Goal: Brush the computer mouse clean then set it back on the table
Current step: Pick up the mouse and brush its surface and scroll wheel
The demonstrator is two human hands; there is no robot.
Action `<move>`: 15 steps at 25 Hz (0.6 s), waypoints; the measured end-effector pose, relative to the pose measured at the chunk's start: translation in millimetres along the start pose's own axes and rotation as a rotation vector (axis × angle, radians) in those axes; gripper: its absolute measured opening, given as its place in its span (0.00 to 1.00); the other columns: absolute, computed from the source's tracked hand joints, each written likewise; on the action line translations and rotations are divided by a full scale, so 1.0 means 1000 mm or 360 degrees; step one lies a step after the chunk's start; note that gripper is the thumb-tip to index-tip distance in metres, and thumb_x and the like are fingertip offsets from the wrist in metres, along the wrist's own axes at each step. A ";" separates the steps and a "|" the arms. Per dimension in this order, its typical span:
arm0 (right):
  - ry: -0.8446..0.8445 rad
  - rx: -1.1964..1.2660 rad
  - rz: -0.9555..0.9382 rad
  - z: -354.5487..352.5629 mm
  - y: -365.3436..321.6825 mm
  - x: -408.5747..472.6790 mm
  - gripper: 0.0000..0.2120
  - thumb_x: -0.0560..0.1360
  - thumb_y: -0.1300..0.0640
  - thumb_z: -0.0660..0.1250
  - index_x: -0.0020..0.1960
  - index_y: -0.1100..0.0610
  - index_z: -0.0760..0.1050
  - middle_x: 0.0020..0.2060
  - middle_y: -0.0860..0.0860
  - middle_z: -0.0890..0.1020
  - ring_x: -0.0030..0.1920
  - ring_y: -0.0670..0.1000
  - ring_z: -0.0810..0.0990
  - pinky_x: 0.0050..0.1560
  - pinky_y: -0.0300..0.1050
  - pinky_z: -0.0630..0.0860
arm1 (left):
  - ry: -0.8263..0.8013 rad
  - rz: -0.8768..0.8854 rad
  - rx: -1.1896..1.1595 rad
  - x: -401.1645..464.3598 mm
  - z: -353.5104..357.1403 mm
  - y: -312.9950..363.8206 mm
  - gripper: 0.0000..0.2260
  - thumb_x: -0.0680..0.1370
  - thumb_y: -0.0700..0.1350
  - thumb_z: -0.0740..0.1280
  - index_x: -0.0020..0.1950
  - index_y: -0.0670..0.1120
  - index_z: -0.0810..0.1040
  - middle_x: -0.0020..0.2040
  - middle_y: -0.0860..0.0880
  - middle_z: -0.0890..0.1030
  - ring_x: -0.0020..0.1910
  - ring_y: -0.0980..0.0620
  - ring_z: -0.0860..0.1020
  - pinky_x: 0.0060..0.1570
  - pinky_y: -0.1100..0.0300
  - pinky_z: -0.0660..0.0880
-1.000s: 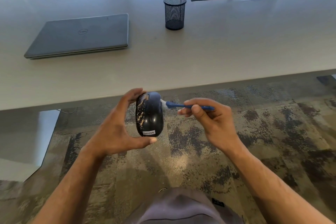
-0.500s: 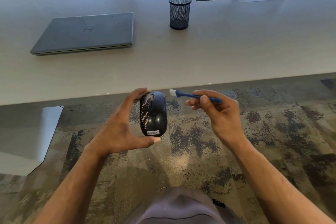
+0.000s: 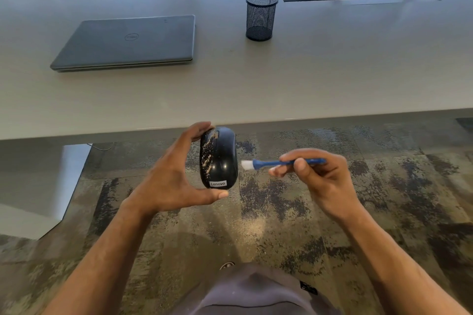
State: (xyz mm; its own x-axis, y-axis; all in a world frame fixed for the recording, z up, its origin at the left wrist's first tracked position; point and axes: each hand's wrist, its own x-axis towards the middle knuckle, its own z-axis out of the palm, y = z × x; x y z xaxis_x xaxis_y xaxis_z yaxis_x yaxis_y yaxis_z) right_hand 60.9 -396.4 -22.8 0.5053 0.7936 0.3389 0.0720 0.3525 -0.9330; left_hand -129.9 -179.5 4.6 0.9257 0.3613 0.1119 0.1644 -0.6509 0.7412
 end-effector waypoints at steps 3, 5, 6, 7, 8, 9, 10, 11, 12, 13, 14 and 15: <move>0.0128 -0.0140 0.0044 0.005 0.003 0.013 0.11 0.78 0.65 0.65 0.59 0.60 0.78 0.44 0.47 0.89 0.48 0.50 0.88 0.54 0.47 0.83 | -0.0008 -0.0008 -0.0023 0.002 0.002 0.002 0.52 0.59 0.63 0.78 0.76 0.59 0.54 0.74 0.52 0.65 0.73 0.53 0.65 0.73 0.43 0.63; 0.0141 -0.0156 0.0074 0.011 0.005 0.013 0.13 0.77 0.63 0.64 0.60 0.58 0.79 0.45 0.48 0.89 0.49 0.51 0.88 0.54 0.46 0.82 | -0.0002 -0.0022 -0.0025 0.003 0.002 0.001 0.52 0.59 0.64 0.78 0.76 0.59 0.54 0.75 0.52 0.66 0.74 0.53 0.65 0.73 0.43 0.63; 0.0105 -0.0148 0.0073 0.014 0.006 0.008 0.12 0.77 0.63 0.64 0.59 0.58 0.79 0.45 0.48 0.89 0.49 0.52 0.88 0.55 0.46 0.82 | 0.0007 -0.0033 -0.0028 0.003 0.002 0.001 0.52 0.58 0.64 0.78 0.76 0.59 0.54 0.74 0.52 0.66 0.73 0.53 0.65 0.73 0.43 0.63; 0.0067 -0.0141 0.0067 0.015 0.008 0.003 0.11 0.78 0.64 0.64 0.59 0.59 0.80 0.45 0.49 0.89 0.50 0.53 0.88 0.55 0.48 0.83 | 0.0019 -0.0044 -0.0033 0.003 0.001 0.000 0.52 0.58 0.65 0.78 0.76 0.60 0.55 0.74 0.52 0.65 0.73 0.53 0.65 0.73 0.43 0.63; 0.0028 -0.0125 0.0063 0.015 0.009 -0.004 0.10 0.78 0.65 0.64 0.57 0.60 0.81 0.46 0.51 0.89 0.50 0.56 0.88 0.56 0.51 0.83 | 0.0032 -0.0054 -0.0039 0.002 0.000 -0.001 0.52 0.58 0.65 0.78 0.76 0.60 0.55 0.74 0.53 0.65 0.73 0.53 0.65 0.73 0.44 0.62; -0.0013 -0.0105 0.0063 0.015 0.010 -0.011 0.09 0.79 0.66 0.64 0.56 0.62 0.82 0.46 0.53 0.88 0.50 0.58 0.88 0.56 0.55 0.83 | 0.0043 -0.0061 -0.0044 0.002 -0.001 -0.003 0.52 0.58 0.65 0.78 0.76 0.60 0.55 0.74 0.53 0.65 0.73 0.54 0.65 0.73 0.44 0.62; -0.0056 -0.0087 0.0076 0.014 0.010 -0.016 0.09 0.78 0.68 0.64 0.53 0.64 0.83 0.46 0.54 0.88 0.50 0.60 0.88 0.56 0.58 0.83 | 0.0047 -0.0066 -0.0049 0.002 -0.002 -0.004 0.52 0.58 0.65 0.78 0.76 0.60 0.55 0.74 0.53 0.65 0.73 0.54 0.65 0.73 0.44 0.62; -0.0092 -0.0081 0.0094 0.012 0.011 -0.020 0.10 0.77 0.70 0.64 0.53 0.65 0.83 0.46 0.55 0.88 0.49 0.61 0.88 0.56 0.60 0.83 | 0.0049 -0.0069 -0.0051 0.001 -0.003 -0.005 0.52 0.58 0.64 0.78 0.76 0.60 0.55 0.74 0.53 0.66 0.73 0.54 0.65 0.73 0.44 0.62; -0.0114 -0.0091 0.0110 0.011 0.010 -0.021 0.11 0.77 0.71 0.64 0.55 0.65 0.82 0.45 0.55 0.88 0.49 0.61 0.88 0.55 0.61 0.83 | 0.0050 -0.0072 -0.0048 0.001 -0.003 -0.005 0.52 0.58 0.64 0.78 0.76 0.60 0.55 0.74 0.52 0.66 0.73 0.54 0.65 0.73 0.45 0.62; -0.0122 -0.0098 0.0107 0.010 0.009 -0.021 0.11 0.77 0.71 0.64 0.56 0.64 0.82 0.45 0.55 0.88 0.49 0.62 0.88 0.55 0.62 0.83 | 0.0049 -0.0074 -0.0041 0.001 -0.002 -0.004 0.52 0.58 0.64 0.78 0.76 0.59 0.55 0.74 0.52 0.66 0.73 0.54 0.66 0.73 0.45 0.63; -0.0119 -0.0099 0.0081 0.009 0.007 -0.020 0.09 0.78 0.68 0.65 0.56 0.63 0.82 0.45 0.54 0.88 0.48 0.62 0.88 0.54 0.63 0.83 | 0.0047 -0.0073 -0.0034 0.001 -0.002 -0.003 0.52 0.58 0.64 0.78 0.76 0.59 0.55 0.74 0.52 0.66 0.73 0.54 0.66 0.73 0.45 0.63; -0.0116 -0.0096 0.0046 0.010 0.005 -0.017 0.08 0.80 0.63 0.67 0.57 0.62 0.82 0.45 0.54 0.88 0.48 0.62 0.88 0.54 0.63 0.83 | 0.0044 -0.0071 -0.0030 0.001 -0.001 -0.002 0.52 0.58 0.64 0.78 0.76 0.59 0.55 0.74 0.52 0.66 0.73 0.54 0.66 0.73 0.44 0.63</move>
State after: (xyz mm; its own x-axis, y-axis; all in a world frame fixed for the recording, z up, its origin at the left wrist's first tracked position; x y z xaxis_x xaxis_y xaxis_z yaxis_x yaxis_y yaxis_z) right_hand 44.5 -403.2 -32.1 0.4442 0.8378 0.3174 0.1111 0.3000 -0.9474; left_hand -129.4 -176.5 4.0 0.9079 0.4079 0.0967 0.1983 -0.6211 0.7582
